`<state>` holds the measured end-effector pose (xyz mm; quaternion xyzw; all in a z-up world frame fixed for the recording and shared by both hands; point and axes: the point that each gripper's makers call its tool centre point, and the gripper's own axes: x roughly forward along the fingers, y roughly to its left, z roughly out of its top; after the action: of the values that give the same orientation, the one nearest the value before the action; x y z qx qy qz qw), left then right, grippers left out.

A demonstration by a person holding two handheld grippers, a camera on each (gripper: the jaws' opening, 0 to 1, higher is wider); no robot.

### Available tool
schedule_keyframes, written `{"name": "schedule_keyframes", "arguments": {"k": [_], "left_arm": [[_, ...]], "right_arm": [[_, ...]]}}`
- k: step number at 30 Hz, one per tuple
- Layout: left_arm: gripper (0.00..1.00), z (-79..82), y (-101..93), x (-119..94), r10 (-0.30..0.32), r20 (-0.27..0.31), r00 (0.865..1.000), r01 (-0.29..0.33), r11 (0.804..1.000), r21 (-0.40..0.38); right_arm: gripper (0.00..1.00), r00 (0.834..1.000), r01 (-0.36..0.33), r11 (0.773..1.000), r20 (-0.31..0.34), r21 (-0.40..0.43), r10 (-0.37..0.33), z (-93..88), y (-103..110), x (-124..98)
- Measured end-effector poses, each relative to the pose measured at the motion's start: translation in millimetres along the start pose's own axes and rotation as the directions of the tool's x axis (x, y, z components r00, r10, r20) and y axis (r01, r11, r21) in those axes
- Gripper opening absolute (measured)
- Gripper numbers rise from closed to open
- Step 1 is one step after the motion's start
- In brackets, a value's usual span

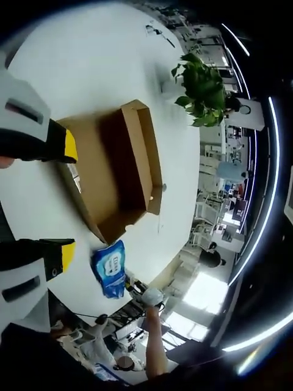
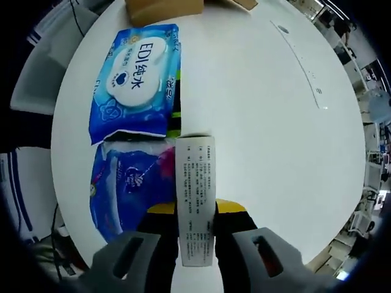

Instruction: Operate the shoe box by opening the lid, removing the specified soft item, and placing it in the target area until the item is outside and the box remains undamaged.

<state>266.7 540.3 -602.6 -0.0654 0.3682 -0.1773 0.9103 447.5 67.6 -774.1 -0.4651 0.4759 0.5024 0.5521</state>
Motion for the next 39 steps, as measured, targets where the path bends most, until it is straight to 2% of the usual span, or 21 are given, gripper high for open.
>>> {"name": "schedule_keyframes", "arguments": {"k": [4,10,16,23,25,28,31,32,35,39], "left_arm": [[0.5,1.1,1.2,-1.1,0.0,0.002,1.0,0.0,1.0,0.001],[0.5,1.4,5.9,-3.9,0.001,0.006,1.0,-0.001,1.0,0.0],[0.5,3.1,7.7,-1.3,-0.024,0.021,0.999,0.024,1.0,-0.011],[0.5,7.1,3.6,7.8,-0.082,0.03,0.996,0.082,0.997,0.009],[0.5,8.9,2.9,8.7,-0.094,0.034,0.995,0.094,0.995,0.014],[0.5,12.1,1.5,9.8,-0.116,0.042,0.992,0.115,0.993,0.02],[0.5,13.5,0.7,11.6,-0.143,0.043,0.989,0.141,0.989,0.032],[0.5,13.2,0.8,12.1,-0.148,0.042,0.988,0.146,0.988,0.038],[0.5,11.7,2.4,13.1,-0.167,0.038,0.985,0.165,0.985,0.044],[0.49,7.3,5.6,13.3,-0.188,0.031,0.982,0.186,0.981,0.052]], "right_arm": [[0.19,1.0,0.001,1.0,-0.019,-0.029,-0.002,-0.7,-0.1,0.5],[0.21,0.999,0.043,0.999,-0.028,-0.008,-0.043,-0.4,-4.8,-4.1],[0.24,0.996,0.073,0.992,0.042,0.099,-0.077,3.7,-8.8,-27.1],[0.25,0.991,0.12,0.979,0.031,0.167,-0.127,-8.5,2.3,-56.1],[0.24,0.986,0.151,0.964,0.04,0.219,-0.164,-8.6,4.9,-67.4],[0.24,0.978,0.161,0.937,0.076,0.309,-0.193,-3.6,10.4,-80.9],[0.24,0.964,0.166,0.899,0.124,0.406,-0.234,-1.0,8.9,-91.9],[0.25,0.955,0.169,0.879,0.145,0.445,-0.257,3.5,10.6,-98.4],[0.26,0.936,0.159,0.841,0.193,0.517,-0.296,12.2,15.7,-108.8],[0.28,0.894,0.149,0.785,0.258,0.602,-0.367,27.1,19.0,-119.4]]}}
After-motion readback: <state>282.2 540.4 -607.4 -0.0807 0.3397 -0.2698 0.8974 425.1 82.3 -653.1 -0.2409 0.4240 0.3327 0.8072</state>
